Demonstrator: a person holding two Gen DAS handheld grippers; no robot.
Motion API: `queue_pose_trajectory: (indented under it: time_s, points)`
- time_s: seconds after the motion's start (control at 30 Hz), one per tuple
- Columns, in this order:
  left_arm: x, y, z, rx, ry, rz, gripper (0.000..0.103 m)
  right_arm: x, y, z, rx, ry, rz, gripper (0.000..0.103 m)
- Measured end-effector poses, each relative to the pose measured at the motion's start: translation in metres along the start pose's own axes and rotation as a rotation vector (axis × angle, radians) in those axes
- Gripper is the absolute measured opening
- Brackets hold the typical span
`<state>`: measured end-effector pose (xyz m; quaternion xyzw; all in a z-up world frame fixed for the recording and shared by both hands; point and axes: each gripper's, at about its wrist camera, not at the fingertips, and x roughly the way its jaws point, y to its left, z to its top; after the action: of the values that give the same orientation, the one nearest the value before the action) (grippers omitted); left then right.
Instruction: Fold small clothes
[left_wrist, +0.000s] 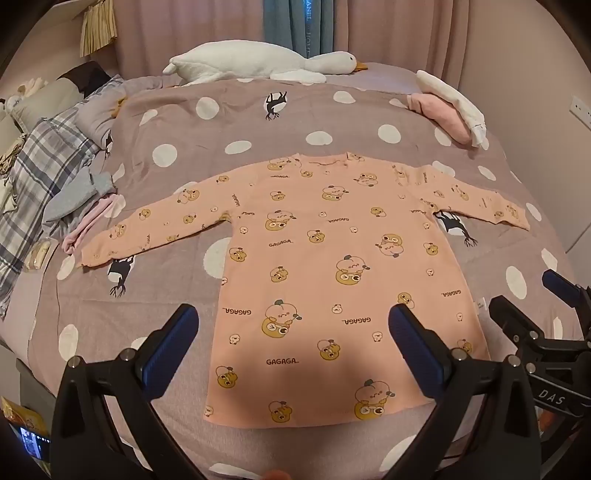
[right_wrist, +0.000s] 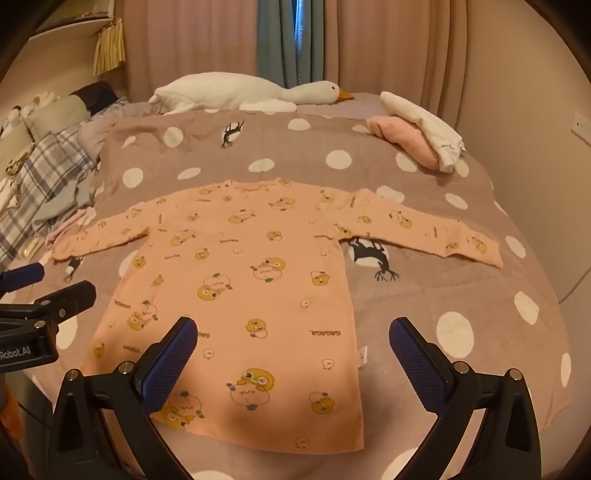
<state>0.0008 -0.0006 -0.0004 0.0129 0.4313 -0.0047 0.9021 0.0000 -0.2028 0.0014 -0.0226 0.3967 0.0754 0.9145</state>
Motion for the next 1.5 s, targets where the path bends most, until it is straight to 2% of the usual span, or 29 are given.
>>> queue_pose_trajectory:
  time_s: [1.5]
  points:
    - [0.0010,0.0035,0.0020,-0.016,-0.004,-0.008,0.103,-0.0027,0.0009,0.0024,0.008,-0.007,0.013,0.103]
